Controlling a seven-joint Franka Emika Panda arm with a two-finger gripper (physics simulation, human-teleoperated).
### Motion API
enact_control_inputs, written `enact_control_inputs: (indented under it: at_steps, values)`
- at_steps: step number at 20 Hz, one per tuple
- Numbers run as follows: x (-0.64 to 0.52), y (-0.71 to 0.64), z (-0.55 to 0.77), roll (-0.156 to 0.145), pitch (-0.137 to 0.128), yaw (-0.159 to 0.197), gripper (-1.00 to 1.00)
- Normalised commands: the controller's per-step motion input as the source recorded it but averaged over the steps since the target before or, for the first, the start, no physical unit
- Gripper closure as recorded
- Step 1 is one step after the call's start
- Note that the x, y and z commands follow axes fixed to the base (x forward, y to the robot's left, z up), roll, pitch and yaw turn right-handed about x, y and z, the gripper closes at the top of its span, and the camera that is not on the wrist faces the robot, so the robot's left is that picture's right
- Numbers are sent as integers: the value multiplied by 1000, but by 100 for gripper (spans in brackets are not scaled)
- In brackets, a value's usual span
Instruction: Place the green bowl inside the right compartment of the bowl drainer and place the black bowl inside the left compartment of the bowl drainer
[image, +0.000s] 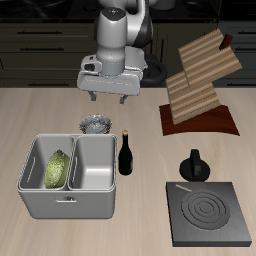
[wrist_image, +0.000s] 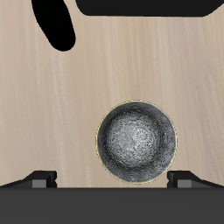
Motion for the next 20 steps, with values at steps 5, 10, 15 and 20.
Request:
enact_control_inputs:
  at_steps: [5, 10, 15, 20]
  values:
    - [64, 43, -300, 10, 46, -7, -100]
    - [44, 84, -327, 13, 46, 8, -100]
    - [-8, 9, -180, -1, 26, 10, -100]
    - [-3, -13, -218, -4, 35, -9, -100]
